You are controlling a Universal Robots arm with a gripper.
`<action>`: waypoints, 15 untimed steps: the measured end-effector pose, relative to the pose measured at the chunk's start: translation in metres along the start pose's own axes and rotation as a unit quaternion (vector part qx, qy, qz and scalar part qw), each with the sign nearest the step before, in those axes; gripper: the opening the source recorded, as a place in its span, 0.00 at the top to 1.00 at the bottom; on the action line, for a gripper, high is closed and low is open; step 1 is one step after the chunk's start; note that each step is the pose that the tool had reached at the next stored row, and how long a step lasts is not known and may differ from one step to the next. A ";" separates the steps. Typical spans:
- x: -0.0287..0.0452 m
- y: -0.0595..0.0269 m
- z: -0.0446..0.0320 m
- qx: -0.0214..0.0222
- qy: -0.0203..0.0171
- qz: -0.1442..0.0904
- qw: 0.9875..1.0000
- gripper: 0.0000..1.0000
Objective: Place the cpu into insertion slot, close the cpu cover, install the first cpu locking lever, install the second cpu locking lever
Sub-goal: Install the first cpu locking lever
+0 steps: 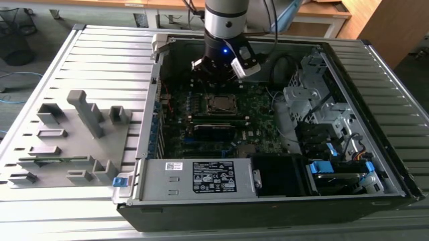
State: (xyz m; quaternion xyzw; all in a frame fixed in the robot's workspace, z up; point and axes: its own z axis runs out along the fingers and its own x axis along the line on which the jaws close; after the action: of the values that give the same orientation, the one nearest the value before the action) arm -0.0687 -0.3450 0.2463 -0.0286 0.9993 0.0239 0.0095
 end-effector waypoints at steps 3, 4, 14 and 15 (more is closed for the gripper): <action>0.0029 0.0002 0.0000 0.000 0.000 0.000 1.000 0.89; 0.0029 0.0002 0.0000 0.000 0.000 0.000 1.000 0.89; 0.0028 0.0005 -0.0067 -0.001 0.000 0.000 1.000 0.89; 0.0028 0.0005 -0.0067 -0.001 0.000 0.000 1.000 0.89</action>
State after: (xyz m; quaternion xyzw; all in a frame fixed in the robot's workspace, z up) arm -0.0717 -0.3450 0.2530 -0.0287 0.9992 0.0253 0.0097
